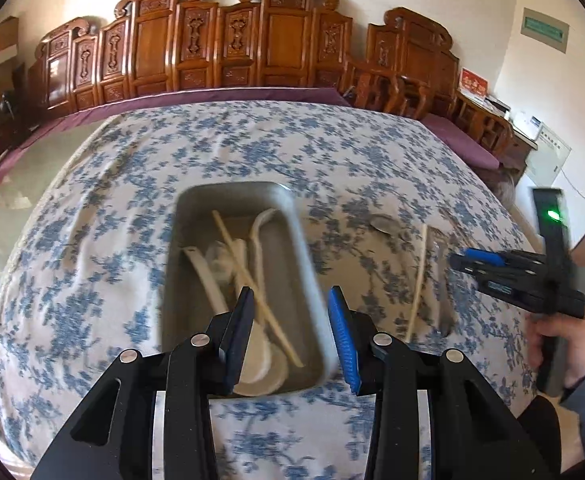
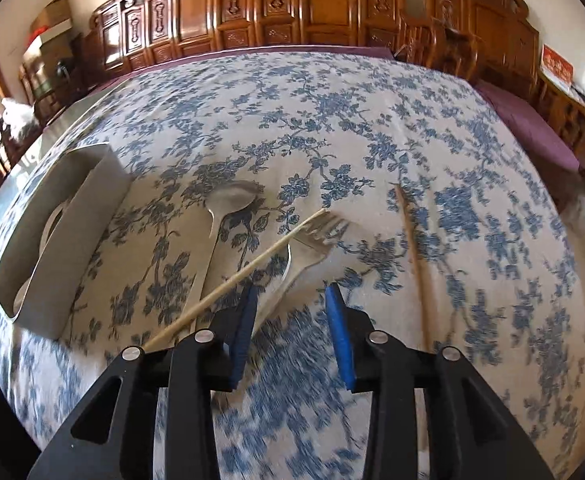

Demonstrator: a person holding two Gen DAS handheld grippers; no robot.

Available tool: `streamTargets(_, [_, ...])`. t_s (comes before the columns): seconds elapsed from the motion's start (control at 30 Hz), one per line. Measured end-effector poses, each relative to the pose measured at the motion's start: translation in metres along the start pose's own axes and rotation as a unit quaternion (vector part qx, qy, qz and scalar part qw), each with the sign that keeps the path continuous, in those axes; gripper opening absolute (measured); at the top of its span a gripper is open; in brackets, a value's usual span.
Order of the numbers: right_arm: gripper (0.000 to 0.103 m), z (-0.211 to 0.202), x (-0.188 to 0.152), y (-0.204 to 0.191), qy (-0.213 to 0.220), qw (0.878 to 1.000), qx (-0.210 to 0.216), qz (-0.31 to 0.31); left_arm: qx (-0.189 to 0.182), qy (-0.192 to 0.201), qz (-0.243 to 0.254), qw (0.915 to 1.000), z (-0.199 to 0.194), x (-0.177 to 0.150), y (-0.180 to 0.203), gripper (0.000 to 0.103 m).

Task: Organize utensils
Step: 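Grasp a wooden chopstick with the left gripper while the right gripper grasps a metal fork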

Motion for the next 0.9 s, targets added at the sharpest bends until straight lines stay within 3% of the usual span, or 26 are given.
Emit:
streamTargets(0.1, [0.038, 0.019, -0.001, 0.0, -0.028, 0.999, -0.014, 0.008, -0.005, -0.001, 0.009, 0.9999, 0.001, -0.003, 0.016, 0.036])
streamTargets(0.23, [0.035, 0.017, -0.003, -0.005, -0.044, 0.998, -0.033, -0.026, -0.022, -0.003, 0.009, 0.9997, 0.001, -0.006, 0.035, 0.036])
streamTargets(0.33, [0.017, 0.011, -0.005, 0.0, -0.055, 0.997, -0.036, -0.039, -0.026, -0.01, 0.018, 0.9995, 0.005, -0.009, 0.046, 0.036])
streamTargets(0.47, [0.014, 0.006, -0.01, 0.009, -0.068, 0.996, -0.024, -0.046, -0.03, -0.024, 0.03, 0.9988, 0.012, -0.016, 0.062, 0.036])
streamTargets(0.6, [0.008, 0.003, -0.014, 0.024, -0.07, 0.996, -0.022, -0.041, -0.03, -0.026, 0.048, 0.9981, 0.016, -0.019, 0.078, 0.036])
streamTargets(0.9, [0.008, -0.014, -0.023, 0.043, -0.048, 0.998, -0.009, -0.026, -0.048, -0.073, 0.1, 0.9911, 0.059, -0.034, 0.12, 0.036])
Point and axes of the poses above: each gripper's, at about its wrist camera, not at the fingertips, and z roughly the way its jaws point, y to its right, x to its top, the point moved 8 cm from there along z, roughly the way its jaws point, and after that the axes turned 9 degrees about x, right-handed, at the moved point
